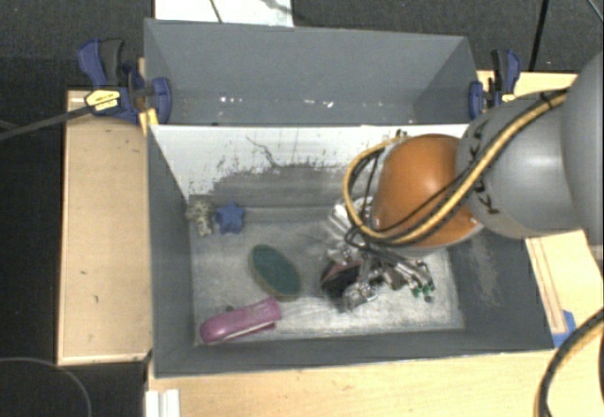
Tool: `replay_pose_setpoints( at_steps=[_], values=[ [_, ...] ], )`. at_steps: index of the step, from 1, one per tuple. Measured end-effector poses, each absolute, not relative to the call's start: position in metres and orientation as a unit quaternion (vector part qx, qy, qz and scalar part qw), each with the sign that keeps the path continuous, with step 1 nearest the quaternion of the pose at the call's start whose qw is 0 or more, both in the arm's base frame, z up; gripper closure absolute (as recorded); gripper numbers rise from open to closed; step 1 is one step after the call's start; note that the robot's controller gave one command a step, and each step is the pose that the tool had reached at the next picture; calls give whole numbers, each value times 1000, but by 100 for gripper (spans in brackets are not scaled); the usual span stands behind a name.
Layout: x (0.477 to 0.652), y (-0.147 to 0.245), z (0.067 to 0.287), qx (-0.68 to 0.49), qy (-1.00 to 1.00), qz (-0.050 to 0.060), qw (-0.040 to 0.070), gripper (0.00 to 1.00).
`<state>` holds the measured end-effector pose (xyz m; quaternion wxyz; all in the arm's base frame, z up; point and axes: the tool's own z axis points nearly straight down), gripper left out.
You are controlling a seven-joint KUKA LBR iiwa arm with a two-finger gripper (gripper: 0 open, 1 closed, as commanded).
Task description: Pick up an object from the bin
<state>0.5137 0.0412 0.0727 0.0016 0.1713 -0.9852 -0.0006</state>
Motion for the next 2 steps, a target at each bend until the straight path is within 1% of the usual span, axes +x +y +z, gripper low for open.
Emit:
replay_pose_setpoints(
  at_steps=[1, 2],
  values=[
    [520, 46, 190, 188, -982, 0, -5, 100],
    [543, 34, 255, 300, -954, 1, -4, 100]
  ],
)
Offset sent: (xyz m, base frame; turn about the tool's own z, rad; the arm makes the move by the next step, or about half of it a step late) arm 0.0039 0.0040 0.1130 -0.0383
